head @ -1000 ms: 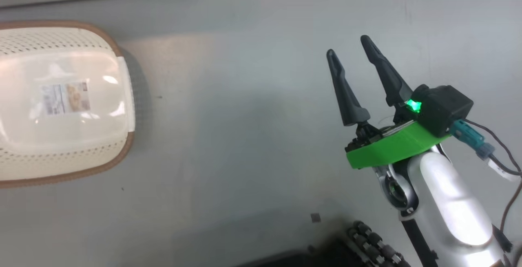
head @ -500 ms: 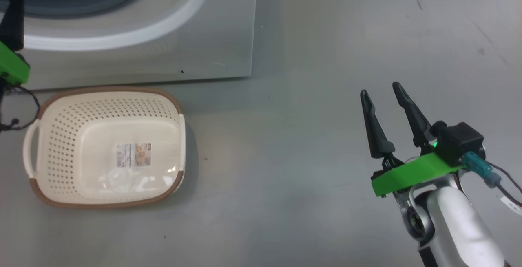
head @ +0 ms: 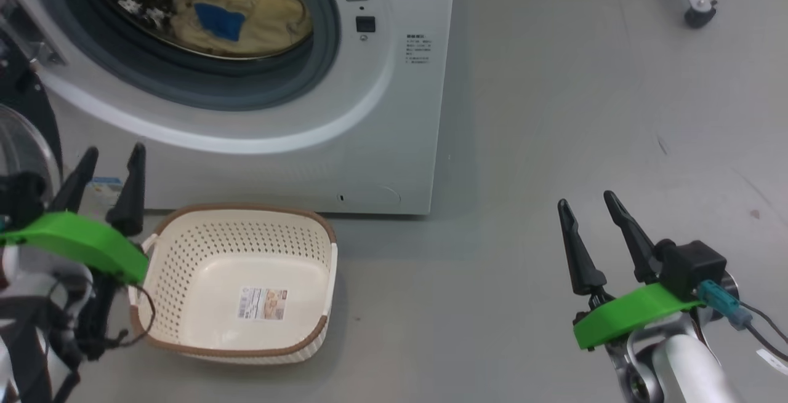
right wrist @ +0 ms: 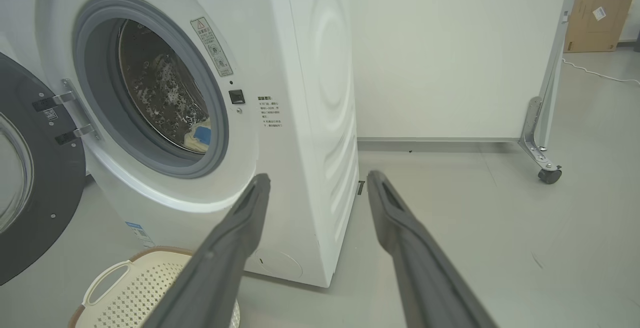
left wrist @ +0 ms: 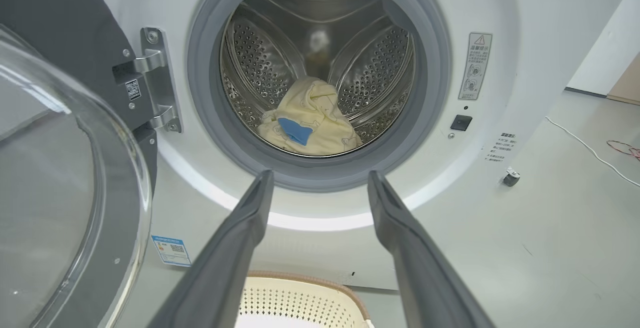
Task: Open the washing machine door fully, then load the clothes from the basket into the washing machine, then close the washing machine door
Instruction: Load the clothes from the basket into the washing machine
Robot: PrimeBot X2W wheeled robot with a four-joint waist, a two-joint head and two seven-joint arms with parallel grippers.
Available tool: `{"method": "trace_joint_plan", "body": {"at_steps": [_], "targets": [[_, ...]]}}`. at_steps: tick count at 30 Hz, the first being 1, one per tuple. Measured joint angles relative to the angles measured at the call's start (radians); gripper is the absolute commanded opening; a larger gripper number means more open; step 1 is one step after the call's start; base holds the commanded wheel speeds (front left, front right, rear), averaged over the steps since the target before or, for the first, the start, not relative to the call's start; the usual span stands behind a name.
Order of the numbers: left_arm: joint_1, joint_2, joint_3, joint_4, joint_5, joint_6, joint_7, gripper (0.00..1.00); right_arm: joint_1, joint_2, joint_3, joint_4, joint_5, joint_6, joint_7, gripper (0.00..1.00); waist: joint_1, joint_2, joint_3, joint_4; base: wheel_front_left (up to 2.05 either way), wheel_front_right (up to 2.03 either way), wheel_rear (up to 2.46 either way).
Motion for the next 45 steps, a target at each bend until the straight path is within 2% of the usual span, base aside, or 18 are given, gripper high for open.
{"method": "trace_joint_plan", "body": {"at_steps": [7,10,12,17,23,28,33,45], "targets": [[0.275,-0.018,0.132,-0.174,0.092,0.067,0.000,1.00,0.056,0.000,0.001,0.006,0.002,0.000,0.000,1.00,0.0000,0.0000,-0.105,0.030,0.00,0.00,0.00],[0.374,-0.043,0.193,-0.237,0.146,0.093,0.000,1.00,0.069,0.000,0.001,0.005,0.002,0.000,0.000,1.00,0.0000,0.0000,-0.127,0.037,0.00,0.00,0.00],[0.429,-0.068,0.224,-0.268,0.182,0.105,0.000,1.00,0.074,0.000,0.000,0.003,0.003,0.000,0.000,1.00,0.0000,0.0000,-0.134,0.040,0.00,0.00,0.00],[0.542,-0.137,0.305,-0.329,0.284,0.102,0.000,1.00,0.090,0.000,0.000,0.000,0.011,0.000,0.000,1.00,0.0000,-0.0001,-0.144,0.039,0.00,0.00,0.00],[0.618,-0.208,0.364,-0.362,0.408,0.075,0.000,1.00,0.102,0.001,0.001,-0.002,0.019,0.000,0.000,1.00,0.0001,-0.0001,-0.145,0.028,0.00,0.00,0.00],[0.655,-0.253,0.421,-0.382,0.488,0.029,0.000,1.00,0.103,0.001,0.005,-0.004,0.028,0.000,0.000,1.00,0.0001,-0.0001,-0.146,0.018,0.00,0.00,0.00],[0.691,-0.295,0.474,-0.382,0.534,-0.012,0.000,1.00,0.103,0.001,0.005,-0.004,0.030,0.000,0.000,1.00,0.0001,-0.0001,-0.150,0.012,0.00,0.00,0.00],[0.699,-0.376,0.550,-0.350,0.615,-0.066,0.000,1.00,0.104,0.001,0.005,-0.004,0.037,0.000,0.000,1.00,0.0002,-0.0001,-0.155,0.007,0.00,0.00,0.00]]}}
